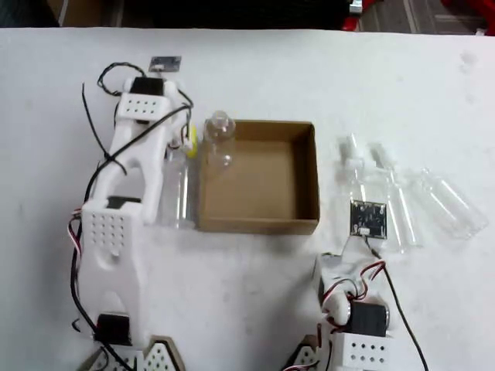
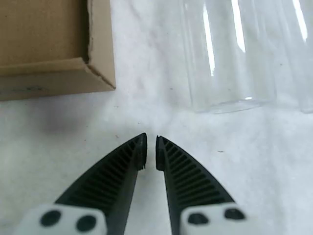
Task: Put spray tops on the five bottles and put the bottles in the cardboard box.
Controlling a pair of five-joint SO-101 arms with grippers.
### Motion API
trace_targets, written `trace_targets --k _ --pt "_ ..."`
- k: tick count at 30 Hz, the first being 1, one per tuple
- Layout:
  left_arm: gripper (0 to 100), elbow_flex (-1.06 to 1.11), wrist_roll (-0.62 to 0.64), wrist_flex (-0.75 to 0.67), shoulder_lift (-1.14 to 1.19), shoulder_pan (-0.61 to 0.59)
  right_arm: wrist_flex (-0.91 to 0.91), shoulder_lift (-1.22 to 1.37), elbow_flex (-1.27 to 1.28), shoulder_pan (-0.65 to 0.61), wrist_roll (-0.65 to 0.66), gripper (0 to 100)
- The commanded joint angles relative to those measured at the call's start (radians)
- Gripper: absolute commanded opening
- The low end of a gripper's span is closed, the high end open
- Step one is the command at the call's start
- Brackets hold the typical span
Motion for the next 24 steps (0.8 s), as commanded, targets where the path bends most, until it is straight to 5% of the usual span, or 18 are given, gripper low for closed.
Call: trace_targets --k 1,8,12,24 --pt "19 -0.044 0.011 0.003 0.004 0.012 0.007 -0.002 0.008 0.001 0.012 1.7" --pt "17 -0.044 0.012 0.012 0.013 0.013 0.007 -0.002 0.008 0.001 0.012 1.7" --pt "2 -0.044 0.012 0.012 0.013 0.013 0.007 -0.002 0.008 0.001 0.012 1.7" --pt "2 -0.245 0.012 0.236 -0.139 0.004 0.007 -0.002 0.008 0.001 0.012 1.7"
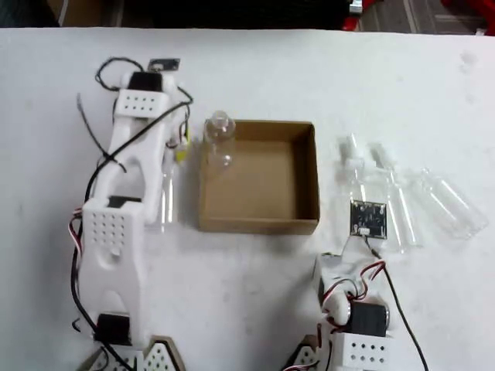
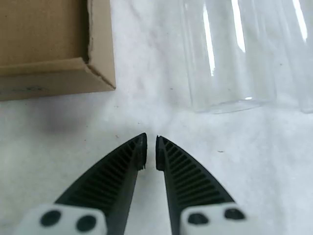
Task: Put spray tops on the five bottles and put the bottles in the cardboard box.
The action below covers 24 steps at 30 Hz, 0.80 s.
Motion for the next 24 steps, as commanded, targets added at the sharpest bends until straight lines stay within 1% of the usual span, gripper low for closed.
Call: trace_targets --k 1,3,5,11,14,19,22,24 --pt "2 -0.101 0.011 0.041 -0.163 0.004 0.007 -0.002 0.008 0.001 0.012 1.7" --pt "2 -0.089 0.011 0.041 -0.226 0.012 0.007 -0.002 0.008 0.001 0.011 1.7" --pt "2 -0.031 0.009 0.041 -0.32 0.033 0.007 -0.002 0.008 0.001 0.011 1.7" --pt "2 0.256 0.011 0.034 -0.742 0.154 0.007 -0.002 0.008 0.001 0.011 1.7" --pt "2 0.394 0.011 -0.026 -0.947 0.206 0.007 -0.002 0.008 0.001 0.011 1.7" --pt "2 0.707 0.012 -0.264 -1.262 0.219 0.007 -0.002 0.008 0.001 0.011 1.7" --pt "2 0.947 0.012 -0.448 -1.463 0.22 0.007 -0.002 0.008 0.001 0.011 1.7" --pt "2 1.123 0.012 -0.605 -1.598 0.22 0.007 -0.002 0.008 0.001 0.011 1.7"
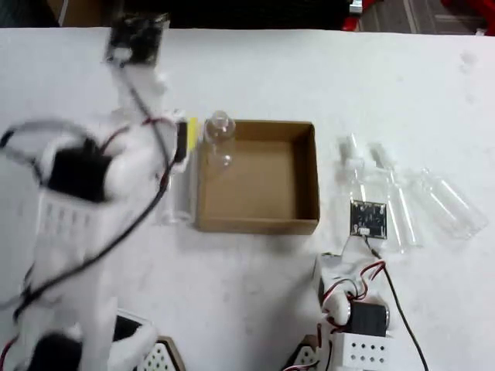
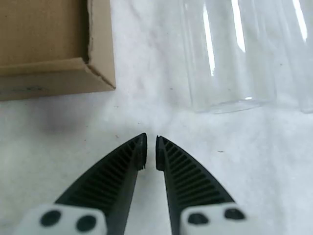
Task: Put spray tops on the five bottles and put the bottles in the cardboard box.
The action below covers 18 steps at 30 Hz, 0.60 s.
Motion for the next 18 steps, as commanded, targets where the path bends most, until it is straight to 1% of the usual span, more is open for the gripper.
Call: trace_targets --k 1,4,6,8,11,13,15,16,18 --pt "2 0.385 0.012 -0.371 -0.338 0.018 0.007 -0.002 0.008 0.001 0.011 1.7" --pt "2 0.654 0.011 -0.635 -0.499 0.018 0.007 -0.002 0.008 0.001 0.011 1.7" --pt "2 0.796 0.006 -0.779 -0.572 0.019 0.007 -0.002 0.008 0.001 0.011 1.7" --pt "2 0.904 0.006 -0.896 -0.616 0.019 0.007 -0.002 0.008 0.001 0.011 1.7" --pt "2 1.02 0.002 -0.999 -0.647 0.048 0.007 -0.002 0.008 0.001 0.011 1.7" --pt "2 1.091 -0.055 -1.045 -0.656 0.102 0.007 -0.002 0.008 0.001 0.011 1.7" --pt "2 1.165 -0.13 -1.123 -0.656 0.162 0.007 -0.002 0.008 0.001 0.011 1.7" --pt "2 1.204 -0.16 -1.186 -0.656 0.18 0.007 -0.002 0.008 0.001 0.011 1.7" --pt "2 1.29 -0.204 -1.363 -0.648 0.196 0.007 -0.002 0.008 0.001 0.011 1.7"
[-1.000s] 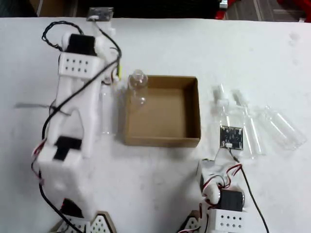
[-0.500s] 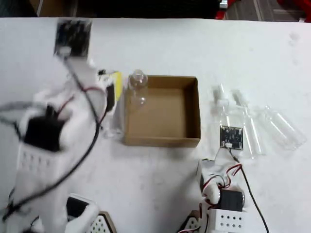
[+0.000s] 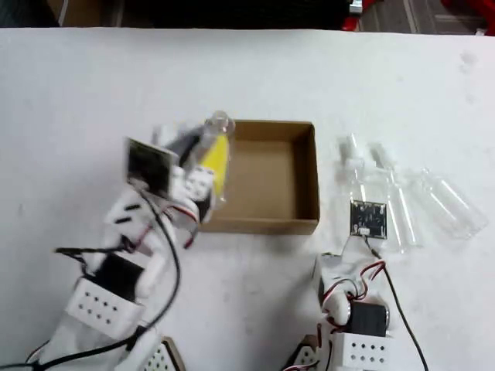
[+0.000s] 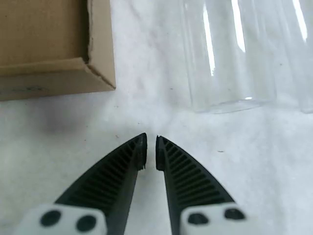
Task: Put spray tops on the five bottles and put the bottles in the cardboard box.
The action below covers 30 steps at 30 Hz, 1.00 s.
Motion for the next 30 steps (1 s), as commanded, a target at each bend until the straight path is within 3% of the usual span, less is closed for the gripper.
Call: trace_targets --k 1,4,7,13,17,22,30 --pt "2 0.167 -0.112 -0.379 -0.015 0.058 0.007 -0.002 0.008 0.001 0.011 1.7" --pt "2 0.316 -0.155 -0.612 -0.015 0.064 0.007 -0.002 0.008 0.001 0.011 1.7" --pt "2 0.422 -0.16 -0.738 -0.015 0.061 0.007 -0.002 0.008 0.001 0.011 1.7" --pt "2 0.443 -0.152 -0.686 -0.015 0.064 0.007 -0.002 0.008 0.001 0.011 1.7" --pt "2 0.446 -0.043 -0.657 -0.013 0.065 0.007 -0.002 0.008 0.001 0.011 1.7" --pt "2 0.442 -0.032 -0.646 0.004 0.047 0.007 -0.002 0.008 0.001 0.011 1.7" --pt "2 0.367 -0.032 -0.798 0.308 0.045 0.007 -0.002 0.008 0.001 0.011 1.7"
